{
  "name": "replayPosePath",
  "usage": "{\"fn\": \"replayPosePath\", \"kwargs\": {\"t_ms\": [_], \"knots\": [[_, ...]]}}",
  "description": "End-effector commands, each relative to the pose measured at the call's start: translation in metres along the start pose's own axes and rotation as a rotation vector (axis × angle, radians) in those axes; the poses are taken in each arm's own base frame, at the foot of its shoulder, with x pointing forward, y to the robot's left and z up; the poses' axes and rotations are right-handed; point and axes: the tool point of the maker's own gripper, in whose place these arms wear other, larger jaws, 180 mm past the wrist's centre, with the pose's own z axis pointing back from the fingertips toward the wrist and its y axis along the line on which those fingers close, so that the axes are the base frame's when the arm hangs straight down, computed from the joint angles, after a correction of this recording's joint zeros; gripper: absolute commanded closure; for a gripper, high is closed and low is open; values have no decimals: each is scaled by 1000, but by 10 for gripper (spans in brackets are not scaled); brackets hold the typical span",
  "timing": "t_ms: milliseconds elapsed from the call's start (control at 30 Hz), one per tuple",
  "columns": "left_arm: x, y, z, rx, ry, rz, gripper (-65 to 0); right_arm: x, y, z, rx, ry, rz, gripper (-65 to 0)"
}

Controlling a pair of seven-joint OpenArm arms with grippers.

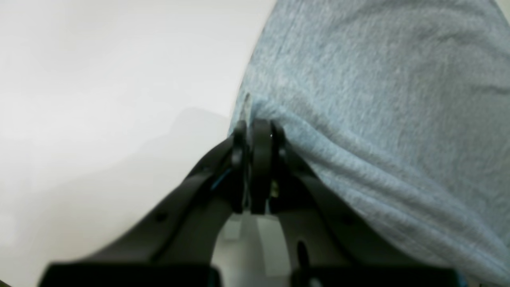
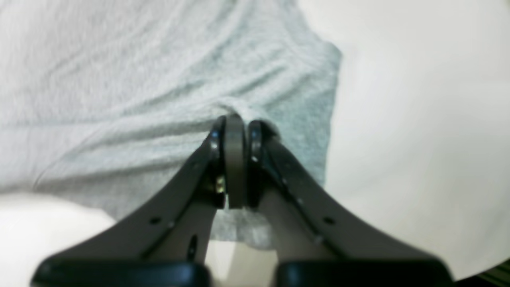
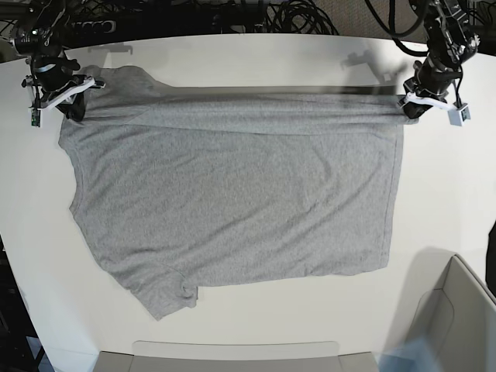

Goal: Fold the T-shirt properly
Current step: 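Lift the shoulder edge with both grippers and fold it toward the hem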

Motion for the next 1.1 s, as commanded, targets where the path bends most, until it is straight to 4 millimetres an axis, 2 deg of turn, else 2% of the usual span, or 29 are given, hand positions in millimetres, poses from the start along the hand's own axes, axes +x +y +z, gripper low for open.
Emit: {"fn": "replayPosePath", "kwargs": {"t_ms": [0, 200, 367, 467, 567, 733, 867, 1067], "knots": [[15, 0, 4, 4, -40, -11, 0, 15, -3, 2, -9, -35, 24, 0], [36, -15, -1, -25, -30, -23, 0, 33, 0, -7, -22, -40, 68, 0], [49, -10, -2, 20, -43, 42, 0, 34, 12, -21, -44, -1, 172, 0], [66, -27, -7, -19, -73, 37, 0, 39, 21, -28, -45, 1, 214, 0], [77, -32, -11, -33, -93, 52, 0, 49, 23, -33, -53, -12, 225, 0], [75, -33, -29, -41, -54, 87, 0, 54, 20, -52, -52, 10, 234, 0], [80, -33, -42, -37, -37, 78, 0, 57, 25, -62, -49, 26, 269, 0], [95, -40, -46, -43, -64, 78, 0, 71, 25, -74, -46, 14, 257, 0]]}}
